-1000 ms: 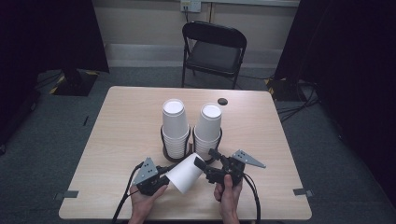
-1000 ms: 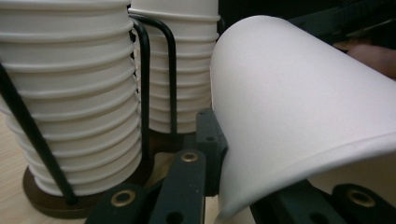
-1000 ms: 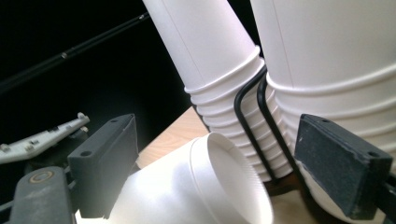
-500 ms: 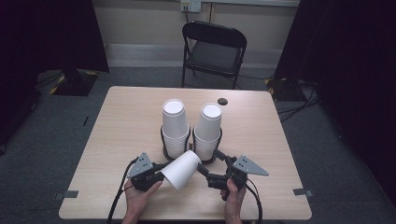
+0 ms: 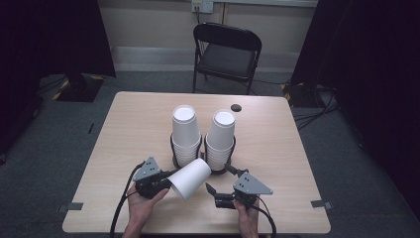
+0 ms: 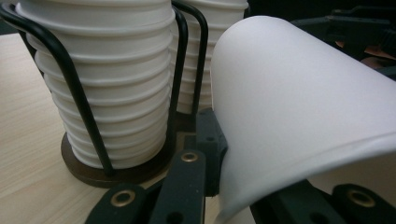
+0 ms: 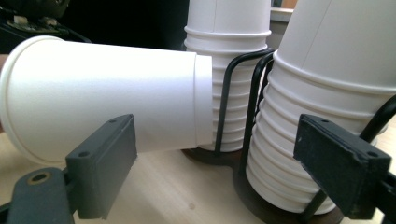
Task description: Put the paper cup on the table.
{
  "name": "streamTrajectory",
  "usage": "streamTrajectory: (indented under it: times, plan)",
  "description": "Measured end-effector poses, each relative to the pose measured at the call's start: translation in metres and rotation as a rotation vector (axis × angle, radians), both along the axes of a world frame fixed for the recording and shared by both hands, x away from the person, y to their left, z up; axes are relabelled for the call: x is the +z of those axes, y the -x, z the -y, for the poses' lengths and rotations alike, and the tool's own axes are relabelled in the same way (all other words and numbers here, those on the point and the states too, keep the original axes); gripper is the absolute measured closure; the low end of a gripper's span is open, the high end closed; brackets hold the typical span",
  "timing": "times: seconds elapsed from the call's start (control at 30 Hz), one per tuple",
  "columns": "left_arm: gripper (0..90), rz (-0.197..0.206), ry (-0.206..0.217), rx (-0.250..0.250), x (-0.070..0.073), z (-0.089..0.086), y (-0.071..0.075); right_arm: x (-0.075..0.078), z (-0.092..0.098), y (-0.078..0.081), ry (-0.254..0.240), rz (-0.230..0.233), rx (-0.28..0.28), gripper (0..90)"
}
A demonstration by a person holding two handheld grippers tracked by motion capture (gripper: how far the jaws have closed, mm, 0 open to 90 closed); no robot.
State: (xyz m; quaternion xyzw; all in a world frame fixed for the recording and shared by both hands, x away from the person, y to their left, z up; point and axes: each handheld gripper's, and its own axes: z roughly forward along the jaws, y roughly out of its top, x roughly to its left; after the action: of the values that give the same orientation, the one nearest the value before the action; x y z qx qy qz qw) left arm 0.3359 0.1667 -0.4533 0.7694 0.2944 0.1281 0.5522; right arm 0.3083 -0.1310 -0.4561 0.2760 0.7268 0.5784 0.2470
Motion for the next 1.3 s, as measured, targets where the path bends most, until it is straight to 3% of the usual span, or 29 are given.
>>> streamTrajectory:
  times: [0.07,0.37,0.47,0.53,0.73,1.1,1.3]
  plan:
    - [85.8,-0.014,-0.013,-0.007,0.001,0.002,-0.001,-0.001,-0.002,0.001,0.013,0.010,0.002,12.8]
    - [85.9,-0.075,-0.055,-0.036,0.011,0.001,-0.005,-0.006,-0.010,0.007,0.160,0.056,-0.015,13.8]
    - [85.9,-0.087,-0.061,-0.039,0.013,0.001,-0.006,-0.005,-0.013,0.010,0.178,0.074,-0.035,13.7]
    - [85.9,-0.100,-0.077,-0.051,0.016,0.003,-0.007,-0.005,-0.015,0.013,0.210,0.099,0.007,12.7]
    - [85.9,-0.133,-0.095,-0.059,0.020,0.006,-0.009,-0.009,-0.019,0.013,0.305,0.148,-0.020,13.1]
    - [86.0,-0.200,-0.160,-0.076,0.025,0.013,-0.014,-0.015,-0.030,0.021,0.471,0.270,-0.019,14.2]
    - [86.0,-0.248,-0.202,-0.090,0.032,0.019,-0.019,-0.017,-0.033,0.021,0.522,0.278,-0.049,14.4]
